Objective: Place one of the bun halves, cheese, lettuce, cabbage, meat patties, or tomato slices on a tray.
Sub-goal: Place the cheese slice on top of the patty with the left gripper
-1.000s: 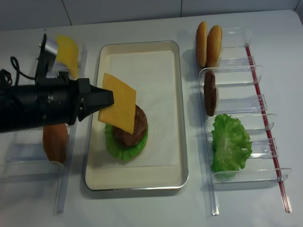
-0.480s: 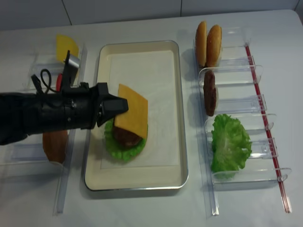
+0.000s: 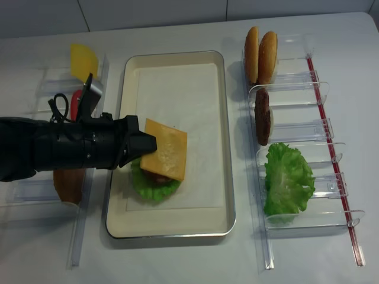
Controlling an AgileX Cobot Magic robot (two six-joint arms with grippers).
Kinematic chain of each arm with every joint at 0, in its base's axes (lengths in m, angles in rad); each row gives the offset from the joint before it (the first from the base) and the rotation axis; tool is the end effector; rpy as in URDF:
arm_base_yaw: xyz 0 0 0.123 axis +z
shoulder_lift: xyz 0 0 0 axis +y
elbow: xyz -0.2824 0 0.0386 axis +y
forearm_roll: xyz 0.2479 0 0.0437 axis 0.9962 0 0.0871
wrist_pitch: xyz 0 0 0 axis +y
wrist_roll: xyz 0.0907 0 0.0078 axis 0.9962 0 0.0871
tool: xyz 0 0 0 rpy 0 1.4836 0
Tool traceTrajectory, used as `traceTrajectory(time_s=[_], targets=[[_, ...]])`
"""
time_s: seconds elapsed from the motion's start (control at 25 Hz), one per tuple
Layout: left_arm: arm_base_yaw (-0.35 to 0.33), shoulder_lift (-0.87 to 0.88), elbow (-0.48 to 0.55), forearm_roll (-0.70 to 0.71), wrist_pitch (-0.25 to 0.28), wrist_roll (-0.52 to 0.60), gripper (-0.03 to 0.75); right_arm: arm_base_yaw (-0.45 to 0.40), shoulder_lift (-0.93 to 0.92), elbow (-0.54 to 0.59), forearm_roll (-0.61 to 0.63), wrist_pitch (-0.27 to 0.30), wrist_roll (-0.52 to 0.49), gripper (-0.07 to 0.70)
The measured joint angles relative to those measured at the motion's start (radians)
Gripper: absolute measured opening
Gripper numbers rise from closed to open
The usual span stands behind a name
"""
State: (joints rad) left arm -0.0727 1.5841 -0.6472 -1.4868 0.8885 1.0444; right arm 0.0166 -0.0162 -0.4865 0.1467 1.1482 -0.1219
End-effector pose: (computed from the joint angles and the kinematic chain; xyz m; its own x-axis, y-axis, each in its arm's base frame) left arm 0.2520 -0.0890 0.1840 -0.9397 -0.1754 -0.2935 0.1436 0.5765 -0.8044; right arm -0.0104 0.0120 0.2672 -0.5173 -0.0694 -0.8530 -0.1618 0.9867 0.0179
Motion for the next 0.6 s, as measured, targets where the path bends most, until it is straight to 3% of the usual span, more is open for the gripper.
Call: traceTrajectory(time_s=[0.28,0.6], targets=[[0.0,0.0,0.0,0.041,-0.042,-0.019,-0.016,0.0,0.0,0.0,0.0,0.0,0.0,0.258],[0.0,0.0,0.0,0.064,-0.052,-0.021,-0.01,0.0,0.0,0.0,0.0,0.0,0.0,0.258]])
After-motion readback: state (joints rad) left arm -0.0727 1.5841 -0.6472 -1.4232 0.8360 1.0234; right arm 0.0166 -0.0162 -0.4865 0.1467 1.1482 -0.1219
